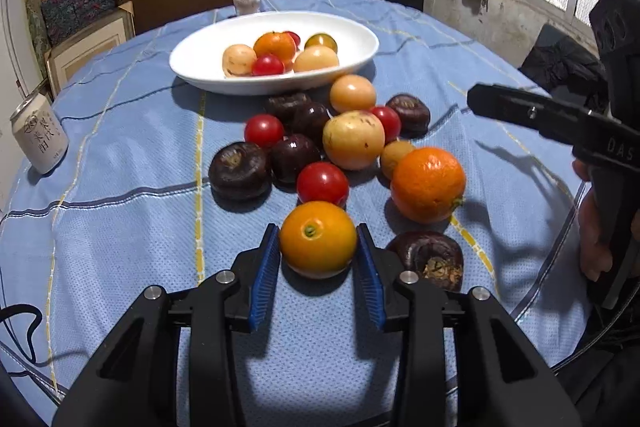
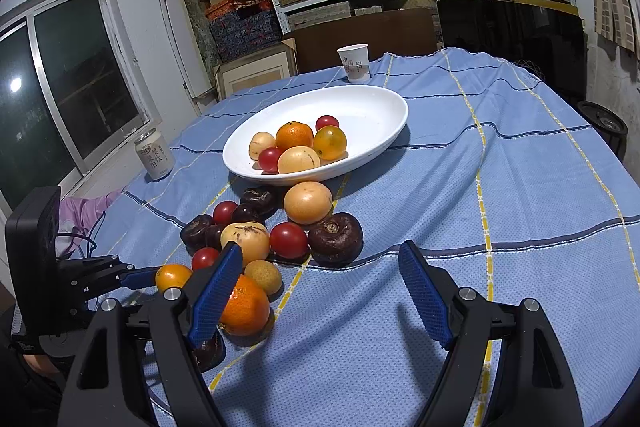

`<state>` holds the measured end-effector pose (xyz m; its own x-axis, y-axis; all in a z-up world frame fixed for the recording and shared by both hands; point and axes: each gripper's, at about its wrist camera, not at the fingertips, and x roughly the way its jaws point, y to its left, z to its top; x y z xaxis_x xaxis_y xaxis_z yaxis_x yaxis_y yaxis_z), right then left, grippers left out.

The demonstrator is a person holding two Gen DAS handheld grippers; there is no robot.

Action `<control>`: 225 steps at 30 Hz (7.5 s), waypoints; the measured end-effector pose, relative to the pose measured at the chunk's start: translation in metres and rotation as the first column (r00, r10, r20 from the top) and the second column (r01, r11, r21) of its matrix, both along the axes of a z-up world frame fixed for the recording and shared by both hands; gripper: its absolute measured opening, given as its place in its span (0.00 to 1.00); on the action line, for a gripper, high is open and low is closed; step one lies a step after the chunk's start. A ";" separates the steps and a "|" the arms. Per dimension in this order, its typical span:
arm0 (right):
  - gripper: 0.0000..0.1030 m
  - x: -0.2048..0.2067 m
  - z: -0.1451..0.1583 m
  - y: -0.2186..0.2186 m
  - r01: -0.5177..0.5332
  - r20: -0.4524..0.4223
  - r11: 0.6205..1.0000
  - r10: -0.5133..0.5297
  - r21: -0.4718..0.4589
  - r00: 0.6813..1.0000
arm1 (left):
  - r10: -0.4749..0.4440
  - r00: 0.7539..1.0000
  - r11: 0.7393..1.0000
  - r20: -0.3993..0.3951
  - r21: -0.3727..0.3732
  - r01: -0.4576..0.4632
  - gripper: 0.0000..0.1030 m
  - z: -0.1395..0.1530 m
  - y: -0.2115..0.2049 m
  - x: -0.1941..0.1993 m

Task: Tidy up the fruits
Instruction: 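Grasp a large mandarin orange with the right gripper while the left gripper holds its fruit, then carry both held fruits toward the white plate, then lower both mandarins onto the white plate and open both grippers, then grasp a dark brown round fruit with the right gripper, then grasp a red tomato with the left gripper while the right gripper holds the dark fruit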

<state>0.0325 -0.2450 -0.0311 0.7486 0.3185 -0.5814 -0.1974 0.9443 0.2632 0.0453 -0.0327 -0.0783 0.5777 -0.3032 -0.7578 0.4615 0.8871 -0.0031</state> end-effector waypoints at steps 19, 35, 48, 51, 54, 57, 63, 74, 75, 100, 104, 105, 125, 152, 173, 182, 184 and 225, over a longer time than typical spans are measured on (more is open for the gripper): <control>0.79 -0.008 -0.005 0.043 -0.201 -0.063 0.976 0.195 -0.087 0.979 | 0.026 1.000 0.995 0.015 -0.095 -0.025 0.35 0.008 0.015 -0.002; 0.69 0.011 -0.024 0.061 -0.198 -0.216 0.978 0.180 -0.068 0.960 | 0.020 1.000 0.996 0.010 -0.087 -0.019 0.35 0.007 0.013 -0.001; 0.43 0.007 -0.026 0.063 -0.239 -0.210 0.971 0.228 -0.029 0.951 | 0.019 1.000 0.996 0.012 -0.086 -0.018 0.35 0.005 0.012 0.000; 0.43 0.007 -0.026 0.062 -0.237 -0.209 0.971 0.226 -0.029 0.951 | 0.019 1.000 0.996 0.012 -0.086 -0.018 0.35 0.005 0.012 0.000; 0.43 0.006 -0.026 0.060 -0.234 -0.209 0.972 0.224 -0.021 0.952 | 0.019 1.000 0.996 0.012 -0.087 -0.018 0.35 0.005 0.012 0.000; 0.43 0.005 -0.025 0.058 -0.228 -0.207 0.974 0.220 -0.013 0.953 | 0.019 1.000 0.996 0.012 -0.086 -0.018 0.35 0.005 0.012 0.000; 0.43 0.005 -0.025 0.055 -0.219 -0.209 0.976 0.215 0.002 0.954 | 0.017 1.000 0.996 0.012 -0.090 -0.016 0.35 0.005 0.012 0.001; 0.43 0.002 -0.025 0.048 -0.205 -0.206 0.978 0.206 0.025 0.957 | 0.010 1.000 0.995 0.012 -0.097 -0.009 0.35 0.007 0.013 -0.001; 0.43 0.000 -0.025 0.046 -0.201 -0.208 0.979 0.202 0.030 0.957 | 0.011 1.000 0.995 0.009 -0.096 -0.010 0.35 0.007 0.014 -0.002; 0.43 0.120 0.068 0.004 -0.030 -0.085 1.000 0.030 0.007 0.996 | 0.110 0.988 0.986 0.107 -0.136 -0.095 0.36 0.097 0.014 0.131; 0.43 0.164 0.054 0.001 0.008 -0.127 1.000 -0.008 -0.005 0.992 | 0.134 0.987 0.987 0.090 -0.100 -0.124 0.36 0.086 0.004 0.172; 0.43 0.175 0.048 0.000 0.015 -0.140 1.000 -0.017 -0.014 0.990 | 0.139 0.987 0.987 0.080 -0.094 -0.131 0.36 0.081 0.002 0.181; 0.69 0.201 0.032 0.003 0.078 -0.145 0.995 -0.086 -0.060 0.986 | 0.232 0.968 0.973 0.093 -0.036 -0.230 0.73 0.062 0.007 0.216; 0.69 -0.014 -0.011 0.061 -0.245 -0.174 0.967 0.231 -0.067 0.957 | 0.274 0.960 0.961 0.062 -0.067 -0.270 0.80 0.021 0.061 0.053; 0.42 -0.023 -0.021 0.096 -0.289 -0.174 0.942 0.260 -0.171 0.950 | 0.298 0.954 0.950 -0.011 -0.093 -0.298 0.80 0.013 0.070 0.067; 0.42 -0.003 -0.020 0.039 -0.134 -0.168 0.980 0.108 -0.149 0.980 | 0.142 0.986 0.990 0.086 -0.004 -0.143 0.80 0.021 0.031 0.032; 0.42 0.002 -0.024 0.028 -0.128 -0.197 0.990 0.113 -0.064 0.974 | 0.086 0.990 0.995 0.110 0.040 -0.091 0.80 0.019 0.013 0.019; 0.43 -0.002 -0.022 0.026 -0.148 -0.181 0.988 0.138 -0.041 0.974 | 0.005 1.000 0.999 -0.030 0.049 -0.003 0.52 -0.002 -0.033 0.029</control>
<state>0.0302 -0.2189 -0.0536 0.5812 0.3796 -0.7198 -0.2863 0.9234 0.2558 0.0740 -0.0656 -0.0804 0.5553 -0.2633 -0.7889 0.4583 0.8884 0.0261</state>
